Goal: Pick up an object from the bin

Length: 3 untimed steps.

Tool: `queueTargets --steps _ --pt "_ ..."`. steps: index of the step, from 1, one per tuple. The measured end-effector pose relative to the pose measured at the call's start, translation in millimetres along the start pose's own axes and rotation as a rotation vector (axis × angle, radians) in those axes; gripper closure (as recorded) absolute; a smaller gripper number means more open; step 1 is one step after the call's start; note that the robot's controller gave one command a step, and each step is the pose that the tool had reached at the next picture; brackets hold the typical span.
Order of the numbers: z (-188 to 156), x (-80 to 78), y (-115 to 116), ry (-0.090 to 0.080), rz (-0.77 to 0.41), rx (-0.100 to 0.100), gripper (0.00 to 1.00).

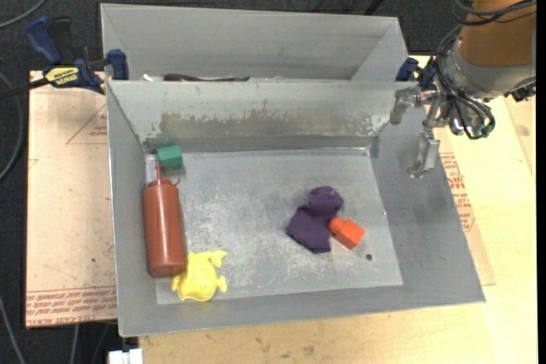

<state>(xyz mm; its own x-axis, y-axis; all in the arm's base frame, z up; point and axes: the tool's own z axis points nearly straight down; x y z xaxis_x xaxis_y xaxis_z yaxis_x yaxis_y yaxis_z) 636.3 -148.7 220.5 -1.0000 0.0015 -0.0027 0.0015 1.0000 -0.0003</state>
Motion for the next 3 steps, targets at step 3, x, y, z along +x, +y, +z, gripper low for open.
queueTargets --steps 3 --pt "93 21.1 49 -0.002 0.149 -0.002 0.00"
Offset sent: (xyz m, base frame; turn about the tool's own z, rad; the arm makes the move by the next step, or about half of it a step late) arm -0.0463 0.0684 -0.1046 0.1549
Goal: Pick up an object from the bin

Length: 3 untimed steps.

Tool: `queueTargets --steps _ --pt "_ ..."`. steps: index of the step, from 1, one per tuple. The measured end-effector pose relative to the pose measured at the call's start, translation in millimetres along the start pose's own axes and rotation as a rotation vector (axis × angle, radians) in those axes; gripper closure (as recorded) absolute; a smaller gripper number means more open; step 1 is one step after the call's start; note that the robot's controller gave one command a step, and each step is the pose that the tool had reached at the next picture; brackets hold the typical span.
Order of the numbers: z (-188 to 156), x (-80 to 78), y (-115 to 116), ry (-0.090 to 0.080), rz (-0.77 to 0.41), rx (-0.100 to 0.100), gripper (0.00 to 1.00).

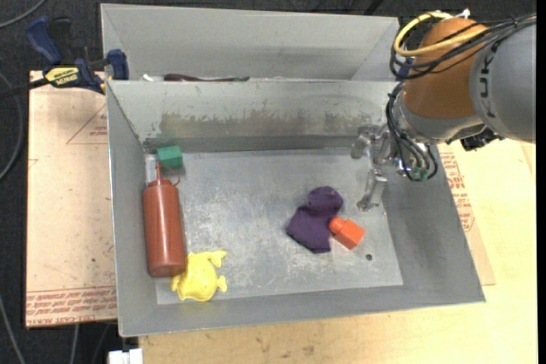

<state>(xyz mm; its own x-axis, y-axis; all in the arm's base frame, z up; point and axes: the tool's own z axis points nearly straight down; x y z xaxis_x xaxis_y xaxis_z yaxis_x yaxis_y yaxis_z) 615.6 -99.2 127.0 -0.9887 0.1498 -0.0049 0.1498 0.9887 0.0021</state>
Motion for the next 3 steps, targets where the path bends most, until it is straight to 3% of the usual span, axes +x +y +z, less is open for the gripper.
queueTargets --steps 1,2,3 --pt "56 38.5 47 -0.002 -0.160 -0.001 1.00" --pt "56 38.5 47 -0.002 -0.160 -0.001 1.00" --pt "18 40.7 45 0.007 -0.154 -0.001 1.00"
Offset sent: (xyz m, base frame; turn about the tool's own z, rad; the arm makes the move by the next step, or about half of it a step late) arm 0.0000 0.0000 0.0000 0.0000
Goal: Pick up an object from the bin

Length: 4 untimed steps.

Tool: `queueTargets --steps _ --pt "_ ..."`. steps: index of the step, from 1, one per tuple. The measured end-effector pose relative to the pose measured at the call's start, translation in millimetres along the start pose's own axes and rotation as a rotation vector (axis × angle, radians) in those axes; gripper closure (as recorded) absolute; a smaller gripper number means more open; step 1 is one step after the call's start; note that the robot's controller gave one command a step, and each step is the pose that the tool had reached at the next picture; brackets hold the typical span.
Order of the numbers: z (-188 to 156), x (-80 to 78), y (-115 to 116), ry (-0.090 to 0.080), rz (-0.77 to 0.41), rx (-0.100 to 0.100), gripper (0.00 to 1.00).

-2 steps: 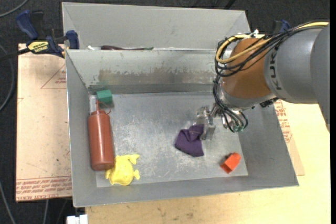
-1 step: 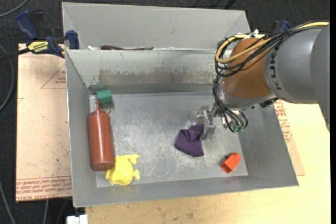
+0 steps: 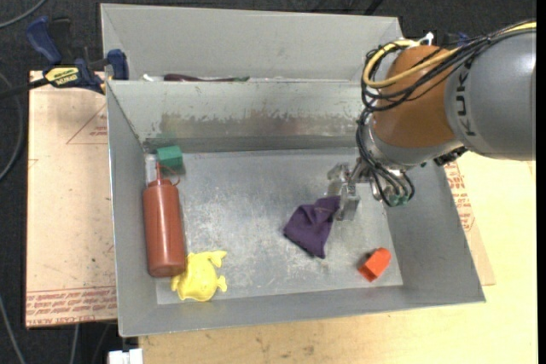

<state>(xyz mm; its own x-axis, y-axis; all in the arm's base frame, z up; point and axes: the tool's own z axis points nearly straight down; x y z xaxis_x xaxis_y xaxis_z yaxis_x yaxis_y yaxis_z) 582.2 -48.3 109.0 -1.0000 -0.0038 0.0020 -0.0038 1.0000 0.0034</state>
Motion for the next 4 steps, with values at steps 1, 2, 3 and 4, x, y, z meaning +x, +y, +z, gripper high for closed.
queueTargets --steps 1,2,3,4 --pt "-30 -3.4 0 -0.019 0.001 0.002 1.00" --pt "-15 5.3 1 0.001 -0.003 0.000 1.00" --pt "-74 1.2 -1 -0.007 -0.004 0.000 1.00" --pt "-65 -8.9 9 -0.025 -0.015 0.002 1.00"
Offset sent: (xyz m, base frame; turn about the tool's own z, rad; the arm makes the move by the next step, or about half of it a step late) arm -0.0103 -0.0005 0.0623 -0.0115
